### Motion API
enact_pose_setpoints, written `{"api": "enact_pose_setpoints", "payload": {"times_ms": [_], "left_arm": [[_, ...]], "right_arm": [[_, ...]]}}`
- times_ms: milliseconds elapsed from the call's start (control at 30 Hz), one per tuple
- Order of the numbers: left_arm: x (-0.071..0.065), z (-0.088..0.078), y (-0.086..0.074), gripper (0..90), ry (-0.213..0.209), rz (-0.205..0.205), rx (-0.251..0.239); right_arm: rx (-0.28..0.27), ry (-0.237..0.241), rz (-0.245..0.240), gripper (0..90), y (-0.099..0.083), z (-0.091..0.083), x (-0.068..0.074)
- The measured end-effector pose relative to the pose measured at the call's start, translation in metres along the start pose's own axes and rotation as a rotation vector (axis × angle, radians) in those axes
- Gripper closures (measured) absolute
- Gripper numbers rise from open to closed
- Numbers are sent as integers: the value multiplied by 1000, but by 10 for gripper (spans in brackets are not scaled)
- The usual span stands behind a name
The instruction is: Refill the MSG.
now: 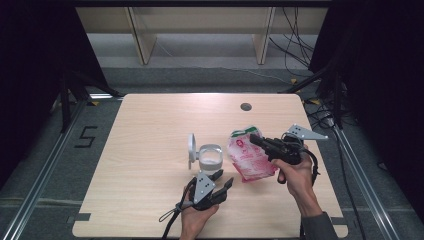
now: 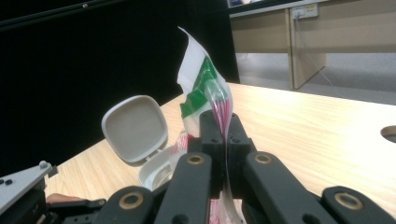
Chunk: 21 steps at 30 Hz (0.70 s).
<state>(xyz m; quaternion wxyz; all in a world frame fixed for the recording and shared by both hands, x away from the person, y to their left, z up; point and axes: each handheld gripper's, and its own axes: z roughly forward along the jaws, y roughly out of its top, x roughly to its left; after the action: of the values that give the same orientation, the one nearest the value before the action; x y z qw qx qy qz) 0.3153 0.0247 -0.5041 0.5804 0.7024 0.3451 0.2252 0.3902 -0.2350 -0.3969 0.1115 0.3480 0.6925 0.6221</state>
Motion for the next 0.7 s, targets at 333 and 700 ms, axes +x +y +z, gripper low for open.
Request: {"api": "enact_pose_setpoints", "payload": {"times_ms": [333, 700], "left_arm": [[6, -8, 0, 531, -13, 13, -16], [12, -17, 1, 516, 13, 6, -15]], "right_arm": [[23, -16, -7, 900, -2, -12, -3], [15, -87, -27, 900, -9, -26, -8]]}}
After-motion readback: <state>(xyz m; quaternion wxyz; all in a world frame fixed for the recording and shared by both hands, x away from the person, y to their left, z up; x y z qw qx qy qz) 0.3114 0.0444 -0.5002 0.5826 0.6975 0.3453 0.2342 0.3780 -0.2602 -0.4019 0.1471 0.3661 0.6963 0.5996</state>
